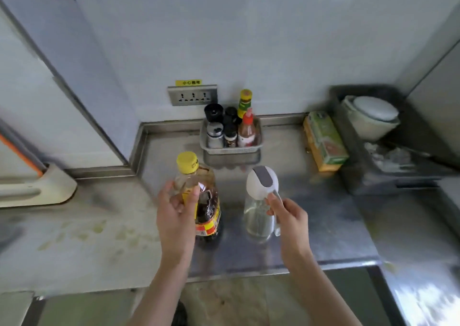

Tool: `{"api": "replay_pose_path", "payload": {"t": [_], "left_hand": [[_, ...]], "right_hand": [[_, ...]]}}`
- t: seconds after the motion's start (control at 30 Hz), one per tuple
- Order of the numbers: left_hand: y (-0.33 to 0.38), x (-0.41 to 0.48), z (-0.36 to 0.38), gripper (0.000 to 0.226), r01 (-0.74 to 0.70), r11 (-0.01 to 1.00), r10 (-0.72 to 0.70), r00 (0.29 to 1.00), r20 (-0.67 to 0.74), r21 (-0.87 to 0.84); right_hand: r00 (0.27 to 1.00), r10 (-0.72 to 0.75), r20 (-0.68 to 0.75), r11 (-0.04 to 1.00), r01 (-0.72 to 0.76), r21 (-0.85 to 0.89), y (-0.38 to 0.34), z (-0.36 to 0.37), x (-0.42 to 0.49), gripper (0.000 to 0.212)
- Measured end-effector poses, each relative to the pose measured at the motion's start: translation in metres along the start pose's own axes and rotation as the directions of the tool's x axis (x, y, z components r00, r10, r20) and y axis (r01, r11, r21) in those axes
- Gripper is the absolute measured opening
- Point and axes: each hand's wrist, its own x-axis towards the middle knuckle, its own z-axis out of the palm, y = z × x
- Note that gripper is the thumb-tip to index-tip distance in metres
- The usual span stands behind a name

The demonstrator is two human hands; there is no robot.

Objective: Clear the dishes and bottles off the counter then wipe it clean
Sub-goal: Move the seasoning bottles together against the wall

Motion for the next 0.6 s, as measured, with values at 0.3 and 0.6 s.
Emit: {"api": "replay_pose_path", "payload": {"t": [0.3,0.6], "left_hand": [[-0.009,0.003,0.144,0.036,0.005,0.998,0.002,0.995,0.1,-0.069],[-0.033,0.052,0.238,0.051,-0.124,0.99,0.133,0.978,0.161,-0.07]], "right_hand": [[0.99,-0.065,-0.126,0.997,0.071,0.039,-0.008,-0.073,0.08,0.038],[0.967,-0.182,-0.178,0.971,0.206,0.124,-0.015,-0.078,0.177,0.033]]}}
